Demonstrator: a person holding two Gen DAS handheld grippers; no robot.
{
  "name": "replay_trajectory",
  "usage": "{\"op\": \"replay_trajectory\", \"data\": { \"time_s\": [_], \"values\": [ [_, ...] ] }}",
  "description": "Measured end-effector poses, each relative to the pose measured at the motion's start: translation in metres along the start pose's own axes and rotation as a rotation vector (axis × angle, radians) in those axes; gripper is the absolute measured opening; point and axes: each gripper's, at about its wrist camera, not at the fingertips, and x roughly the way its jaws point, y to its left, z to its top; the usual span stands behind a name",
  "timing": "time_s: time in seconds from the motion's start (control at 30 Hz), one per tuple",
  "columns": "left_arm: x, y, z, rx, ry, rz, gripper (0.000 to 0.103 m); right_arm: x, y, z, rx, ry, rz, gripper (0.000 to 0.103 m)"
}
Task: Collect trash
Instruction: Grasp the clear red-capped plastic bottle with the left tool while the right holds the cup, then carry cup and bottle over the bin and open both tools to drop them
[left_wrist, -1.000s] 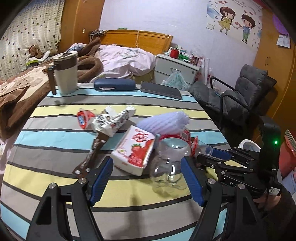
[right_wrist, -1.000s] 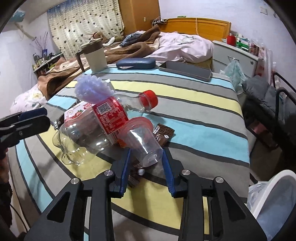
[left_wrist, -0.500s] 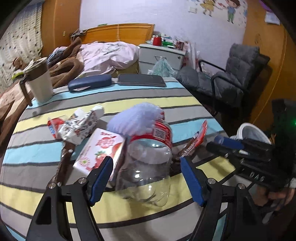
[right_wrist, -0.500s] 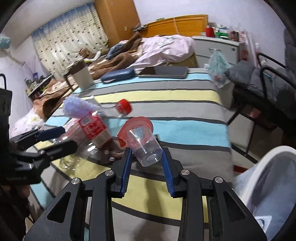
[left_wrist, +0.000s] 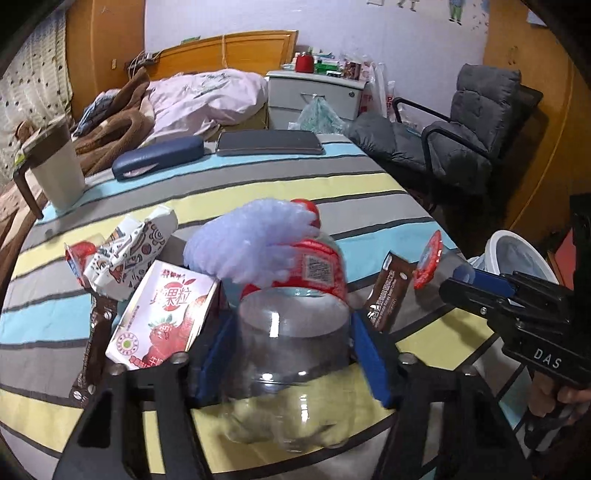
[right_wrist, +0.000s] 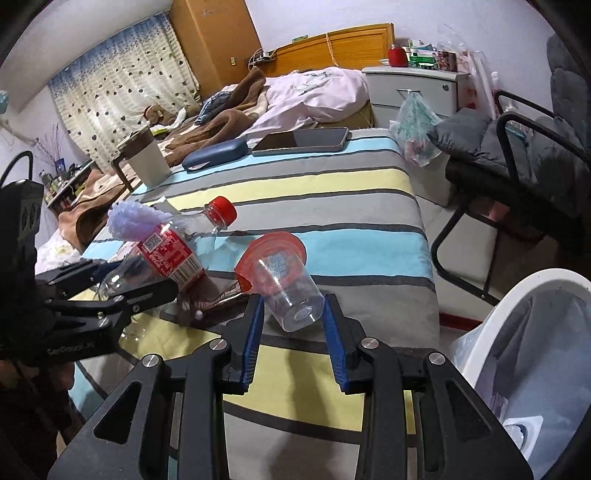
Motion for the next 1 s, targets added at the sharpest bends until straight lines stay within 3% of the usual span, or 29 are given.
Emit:
{"op": "replay_trajectory", "data": {
  "time_s": [0.5, 1.0],
  "values": [
    [-0.017, -0.003, -0.005, -0.037, -0.046, -0.021, 0.064, -0.013, 0.000, -0.001, 0.001, -0.035, 0.002, 0.035],
    [-0.055, -0.026, -0.008, -0.019, -0.121, -0.053, 0.064, -0.046, 0.002, -0.004, 0.015, -0.125, -0.011, 0.035]
  ]
}}
